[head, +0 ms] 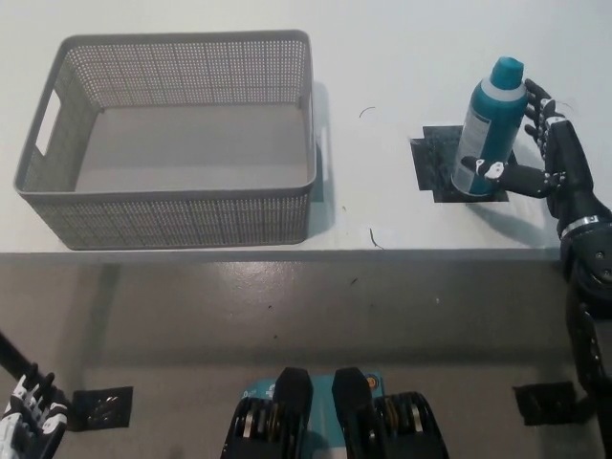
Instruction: Use the right hand to pick up an air purifying spray and put it inside a container
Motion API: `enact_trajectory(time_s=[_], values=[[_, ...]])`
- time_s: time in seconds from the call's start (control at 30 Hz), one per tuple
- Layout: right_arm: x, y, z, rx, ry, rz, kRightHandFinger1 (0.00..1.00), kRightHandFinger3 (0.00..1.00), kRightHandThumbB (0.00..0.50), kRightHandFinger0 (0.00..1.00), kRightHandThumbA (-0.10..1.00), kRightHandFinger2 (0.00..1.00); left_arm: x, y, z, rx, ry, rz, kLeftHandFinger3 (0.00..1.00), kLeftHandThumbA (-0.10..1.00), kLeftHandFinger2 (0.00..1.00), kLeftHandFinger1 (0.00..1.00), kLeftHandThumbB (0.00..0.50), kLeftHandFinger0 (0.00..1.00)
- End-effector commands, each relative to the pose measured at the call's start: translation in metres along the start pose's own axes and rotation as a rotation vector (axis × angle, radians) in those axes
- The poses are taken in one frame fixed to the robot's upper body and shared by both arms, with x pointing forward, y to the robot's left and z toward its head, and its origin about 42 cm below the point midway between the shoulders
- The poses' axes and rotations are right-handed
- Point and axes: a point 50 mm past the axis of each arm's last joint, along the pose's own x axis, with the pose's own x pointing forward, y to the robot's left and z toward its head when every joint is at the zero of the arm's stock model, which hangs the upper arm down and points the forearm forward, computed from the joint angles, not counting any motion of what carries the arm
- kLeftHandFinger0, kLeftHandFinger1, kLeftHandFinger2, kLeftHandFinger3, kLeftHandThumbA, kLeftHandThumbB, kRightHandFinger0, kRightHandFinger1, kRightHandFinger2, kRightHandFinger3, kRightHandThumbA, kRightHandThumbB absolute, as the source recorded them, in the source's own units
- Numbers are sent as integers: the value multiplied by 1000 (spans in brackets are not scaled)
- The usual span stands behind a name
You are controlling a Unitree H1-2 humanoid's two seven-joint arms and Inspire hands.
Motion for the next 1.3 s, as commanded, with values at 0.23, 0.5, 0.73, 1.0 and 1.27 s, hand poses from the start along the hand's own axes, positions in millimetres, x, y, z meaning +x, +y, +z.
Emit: enact_trajectory(time_s=[0.23, 0.5, 0.73, 1.0, 1.27], values=[[48, -10, 10, 57, -39, -54, 1000, 1000, 500, 1000, 1000, 1000, -1, 4, 9, -7, 1, -64, 1000, 398, 937, 1000, 373, 1000], [68, -3, 17, 212, -80, -303, 1000, 1000, 473, 1000, 188, 1000, -1, 0, 11, 10, 28, -88, 1000, 298, 944, 1000, 326, 1000], [71, 5, 29, 283, -171, -406, 378, 443, 405, 376, -100, 447, -3, -3, 10, 21, 53, -100, 1000, 173, 957, 1000, 301, 1000], [56, 4, 9, 268, -128, -467, 371, 486, 363, 367, -100, 466, -8, -3, 4, 52, 73, -118, 1000, -67, 1000, 1000, 323, 1000], [56, -2, 54, 334, -298, -490, 323, 449, 396, 279, -100, 412, -7, -4, 4, 58, 76, -114, 1000, -53, 1000, 1000, 333, 1000]])
